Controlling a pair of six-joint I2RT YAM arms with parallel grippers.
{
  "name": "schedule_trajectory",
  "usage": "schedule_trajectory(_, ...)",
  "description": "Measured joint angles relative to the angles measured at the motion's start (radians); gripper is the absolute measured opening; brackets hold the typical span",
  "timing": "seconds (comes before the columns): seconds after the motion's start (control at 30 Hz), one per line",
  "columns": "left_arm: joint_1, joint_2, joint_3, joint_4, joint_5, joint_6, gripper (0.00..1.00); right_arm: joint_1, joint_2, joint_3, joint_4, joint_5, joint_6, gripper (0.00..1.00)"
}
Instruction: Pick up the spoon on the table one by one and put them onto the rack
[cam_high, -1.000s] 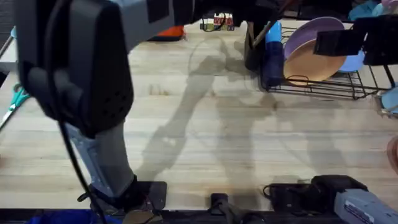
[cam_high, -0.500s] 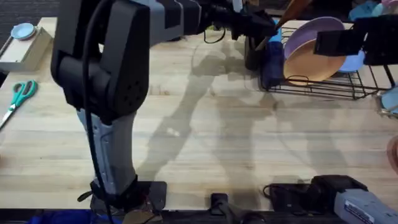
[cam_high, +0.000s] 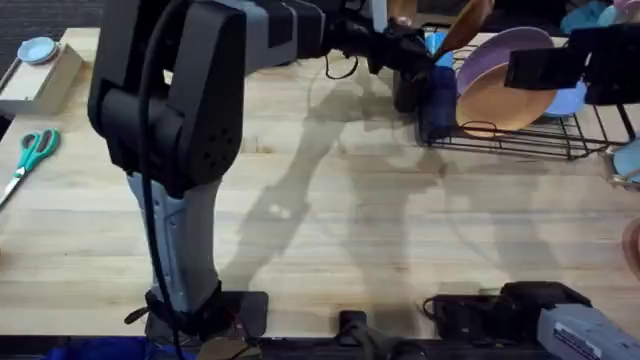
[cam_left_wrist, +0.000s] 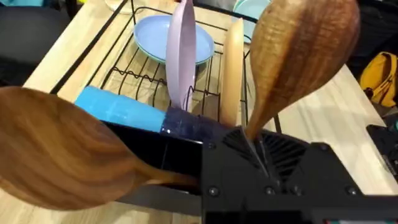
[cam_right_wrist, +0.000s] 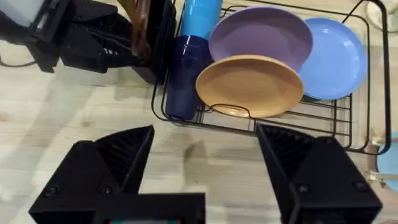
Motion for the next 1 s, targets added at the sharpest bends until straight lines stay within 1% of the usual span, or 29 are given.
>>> schedule_trajectory(0.03,0.0,0.0,0.0,0.0,0.0,0.001,0.043,0.0,0.0,0.0,0.0,0.0,0.0,0.992)
schedule_trajectory(0.07,0.0,0.0,0.0,-0.003,-0.003,0.008,0.233,0.0,0.0,0.0,0.0,0.0,0.0,0.992)
schedule_trajectory(0.1,0.0,0.0,0.0,-0.006,-0.003,0.008,0.687,0.0,0.0,0.0,0.0,0.0,0.0,0.992)
schedule_trajectory(0.13,0.0,0.0,0.0,-0.006,-0.002,0.008,0.856,0.0,0.0,0.0,0.0,0.0,0.0,0.992)
schedule_trajectory(0.17,0.0,0.0,0.0,-0.007,0.0,0.005,0.944,0.0,0.0,0.0,0.0,0.0,0.0,0.992)
schedule_trajectory(0.2,0.0,0.0,0.0,-0.008,0.004,0.006,0.972,0.0,0.0,0.0,0.0,0.0,0.0,0.992)
schedule_trajectory(0.23,0.0,0.0,0.0,-0.008,0.005,0.006,0.979,0.0,0.0,0.0,0.0,0.0,0.0,0.992)
schedule_trajectory(0.73,0.0,0.0,0.0,-0.008,0.01,0.006,0.993,0.0,0.0,0.0,0.0,0.0,0.0,0.992)
schedule_trajectory(0.9,0.0,0.0,0.0,-0.008,0.031,0.005,0.992,0.0,0.0,0.0,0.0,0.0,0.0,0.992)
schedule_trajectory(1.0,0.0,-0.008,0.0,-0.01,0.031,0.005,0.994,0.0,0.0,0.0,0.0,0.0,0.0,0.992)
